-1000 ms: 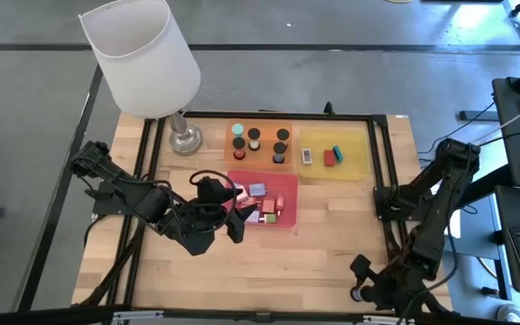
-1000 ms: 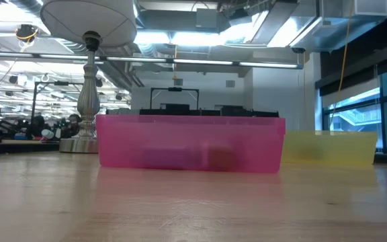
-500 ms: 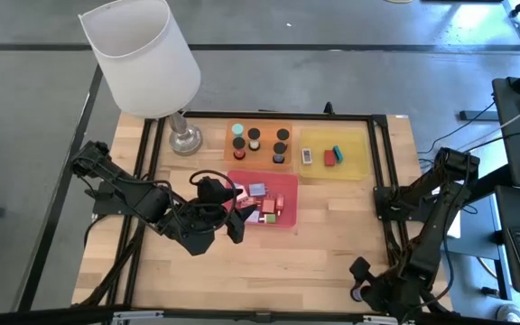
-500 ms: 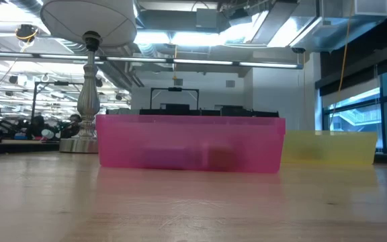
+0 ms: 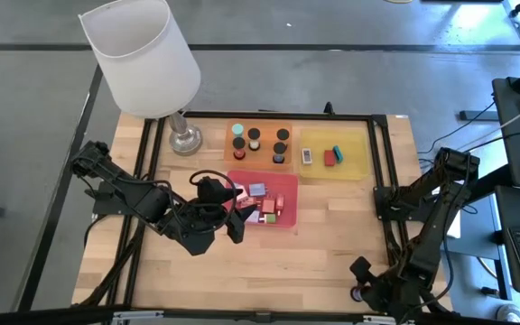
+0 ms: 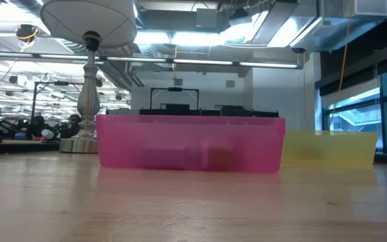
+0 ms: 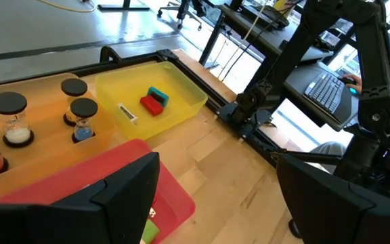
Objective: Pick & Place Office items
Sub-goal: Put the blue hourglass into the orange bin
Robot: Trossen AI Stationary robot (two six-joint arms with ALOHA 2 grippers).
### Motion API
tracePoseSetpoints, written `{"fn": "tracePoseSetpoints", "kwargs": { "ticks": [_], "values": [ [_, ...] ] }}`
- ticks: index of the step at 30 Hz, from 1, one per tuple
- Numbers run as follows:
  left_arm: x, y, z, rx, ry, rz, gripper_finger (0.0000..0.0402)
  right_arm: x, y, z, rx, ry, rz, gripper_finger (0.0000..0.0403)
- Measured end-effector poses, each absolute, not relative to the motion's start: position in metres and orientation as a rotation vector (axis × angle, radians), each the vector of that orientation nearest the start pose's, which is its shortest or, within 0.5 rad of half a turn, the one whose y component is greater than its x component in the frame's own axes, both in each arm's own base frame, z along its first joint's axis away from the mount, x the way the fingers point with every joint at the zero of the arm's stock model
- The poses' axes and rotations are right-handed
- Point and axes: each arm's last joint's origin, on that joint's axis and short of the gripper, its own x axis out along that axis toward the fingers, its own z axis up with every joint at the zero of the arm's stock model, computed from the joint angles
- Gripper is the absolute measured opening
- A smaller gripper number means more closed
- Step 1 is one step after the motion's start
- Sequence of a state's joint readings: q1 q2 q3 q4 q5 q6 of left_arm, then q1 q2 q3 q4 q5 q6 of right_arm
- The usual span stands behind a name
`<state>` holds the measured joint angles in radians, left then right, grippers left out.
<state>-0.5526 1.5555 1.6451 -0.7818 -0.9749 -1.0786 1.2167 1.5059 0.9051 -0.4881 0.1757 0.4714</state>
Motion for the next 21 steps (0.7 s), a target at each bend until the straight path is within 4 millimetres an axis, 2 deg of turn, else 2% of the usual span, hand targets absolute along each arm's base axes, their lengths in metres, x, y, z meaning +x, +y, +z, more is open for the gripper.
{"fn": "tracePoseSetpoints", "kwargs": {
  "ticks": [5,12,16,21],
  "values": [
    [0.284,-0.147,0.396,-0.559,0.225,0.608,0.0294,0.103,0.264,0.193,-0.331,1.039,0.695,0.0211],
    [0.284,-0.147,0.396,-0.559,0.225,0.609,0.0294,0.102,0.261,0.194,-0.314,1.066,0.664,0.0212],
    [0.284,-0.147,0.396,-0.559,0.225,0.609,0.0294,0.101,0.245,0.201,-0.292,1.14,0.585,0.0218],
    [0.284,-0.147,0.395,-0.559,0.225,0.609,0.0294,0.103,0.218,0.223,-0.264,1.141,0.511,0.0213]
  ]
}}
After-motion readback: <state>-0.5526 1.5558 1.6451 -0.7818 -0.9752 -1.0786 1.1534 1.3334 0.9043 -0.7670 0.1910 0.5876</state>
